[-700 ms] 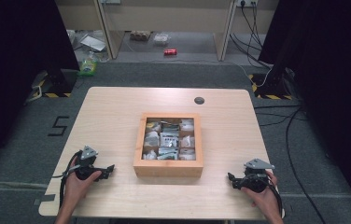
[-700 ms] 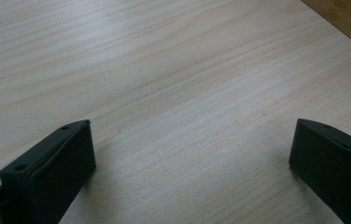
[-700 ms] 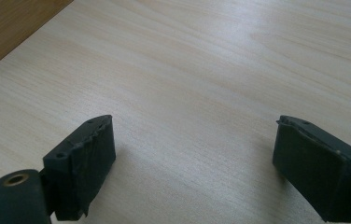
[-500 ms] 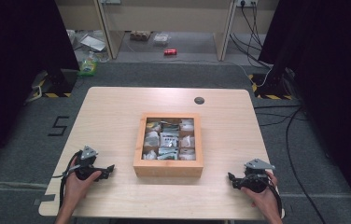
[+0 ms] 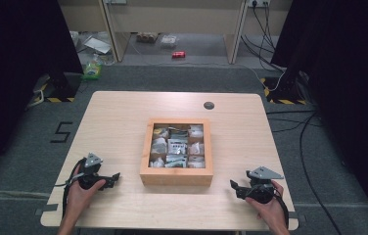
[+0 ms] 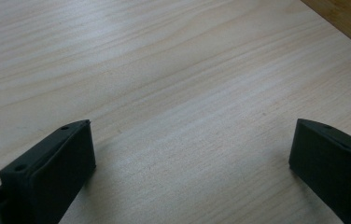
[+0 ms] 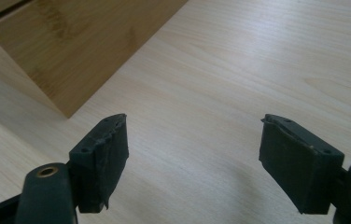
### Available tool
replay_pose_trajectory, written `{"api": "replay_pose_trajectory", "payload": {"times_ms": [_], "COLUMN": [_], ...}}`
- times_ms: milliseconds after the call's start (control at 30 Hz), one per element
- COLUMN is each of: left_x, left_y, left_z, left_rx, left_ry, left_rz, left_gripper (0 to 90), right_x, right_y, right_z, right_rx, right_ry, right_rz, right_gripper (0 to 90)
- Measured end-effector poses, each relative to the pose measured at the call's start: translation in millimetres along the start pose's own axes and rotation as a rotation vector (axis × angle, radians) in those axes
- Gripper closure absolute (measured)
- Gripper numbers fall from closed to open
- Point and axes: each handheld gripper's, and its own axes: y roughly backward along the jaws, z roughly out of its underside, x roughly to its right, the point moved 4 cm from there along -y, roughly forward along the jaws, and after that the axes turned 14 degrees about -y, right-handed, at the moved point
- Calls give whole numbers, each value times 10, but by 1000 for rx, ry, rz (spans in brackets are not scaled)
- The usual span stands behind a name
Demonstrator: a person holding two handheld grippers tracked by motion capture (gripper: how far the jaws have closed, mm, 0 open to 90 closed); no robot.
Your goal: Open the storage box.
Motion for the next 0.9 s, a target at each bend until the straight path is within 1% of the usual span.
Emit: {"api": "replay_pose_trajectory", "payload": {"times_ms": [33, 67, 133, 300, 333, 467, 500, 600, 633, 700, 867, 900], "left_x": [0, 0, 0, -1, 0, 0, 0, 0, 0, 0, 0, -1], "left_y": [0, 0, 0, 1, 0, 0, 0, 0, 0, 0, 0, 1], "left_z": [0, 0, 0, 0, 0, 0, 0, 0, 0, 0, 0, 1], "left_rx": [0, 0, 0, -1, 0, 0, 0, 0, 0, 0, 0, -1], "left_ry": [0, 0, 0, -1, 0, 0, 0, 0, 0, 0, 0, -1], "left_rz": [0, 0, 0, 0, 0, 0, 0, 0, 0, 0, 0, 0], "left_gripper": [0, 0, 0, 0, 0, 0, 0, 0, 0, 0, 0, 0], "right_x": [-12, -46, -68, -136, -171, -231, -280, -342, -358, -394, -444, -472], "right_y": [-1, 1, 3, 4, 10, 21, 28, 36, 40, 43, 40, 37], "right_z": [0, -3, -6, -8, -11, -14, -17, -22, -22, -18, -19, -19], "right_rx": [3, 3, 4, 2, 4, 5, 5, 8, 7, 5, 9, 9], "right_ry": [-2, -8, 1, 3, 4, 3, 2, 6, 12, 9, 27, 39], "right_rz": [-3, -16, -20, -35, -48, -66, -84, -104, -110, -117, -133, -139], "right_gripper": [252, 261, 268, 271, 279, 283, 284, 296, 297, 302, 337, 364]}}
